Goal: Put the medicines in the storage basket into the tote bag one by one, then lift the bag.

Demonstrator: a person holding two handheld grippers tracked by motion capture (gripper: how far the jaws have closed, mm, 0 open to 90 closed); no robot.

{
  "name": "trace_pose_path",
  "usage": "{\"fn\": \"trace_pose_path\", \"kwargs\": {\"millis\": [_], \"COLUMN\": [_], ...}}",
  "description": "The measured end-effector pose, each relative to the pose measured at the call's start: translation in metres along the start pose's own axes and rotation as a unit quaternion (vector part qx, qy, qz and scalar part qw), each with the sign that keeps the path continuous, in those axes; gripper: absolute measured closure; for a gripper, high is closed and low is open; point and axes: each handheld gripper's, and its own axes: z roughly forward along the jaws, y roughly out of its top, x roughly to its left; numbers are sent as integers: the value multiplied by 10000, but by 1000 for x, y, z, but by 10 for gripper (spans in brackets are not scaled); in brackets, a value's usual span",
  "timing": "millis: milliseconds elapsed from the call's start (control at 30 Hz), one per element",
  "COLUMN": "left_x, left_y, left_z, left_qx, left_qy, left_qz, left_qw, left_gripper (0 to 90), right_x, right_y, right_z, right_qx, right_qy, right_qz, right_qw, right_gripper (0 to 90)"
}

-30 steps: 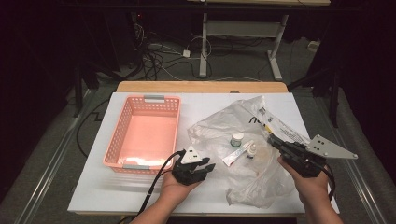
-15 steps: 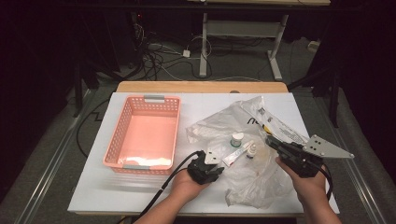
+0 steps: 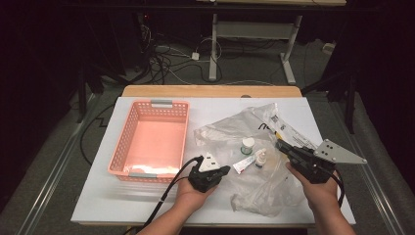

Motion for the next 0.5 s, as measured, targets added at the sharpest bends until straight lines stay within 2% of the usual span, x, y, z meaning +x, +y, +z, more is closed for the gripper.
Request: {"fn": "trace_pose_path", "kwargs": {"millis": [233,500], "left_x": [-1,-2], "left_y": [14,24], "left_z": [-19,-28], "left_qx": [-489,-823], "left_qy": [171,241], "left_qz": [72,214], "left_qw": [9986,9961], "left_gripper": [883,883], "right_x": [1,1], "right_y": [1,6], "right_z": [1,-1], "right_qx": [-69,-238], "right_qy": [-9,-155], "right_qz": [8,-19], "right_qw": [10000,9996], "right_gripper": [900,900]}}
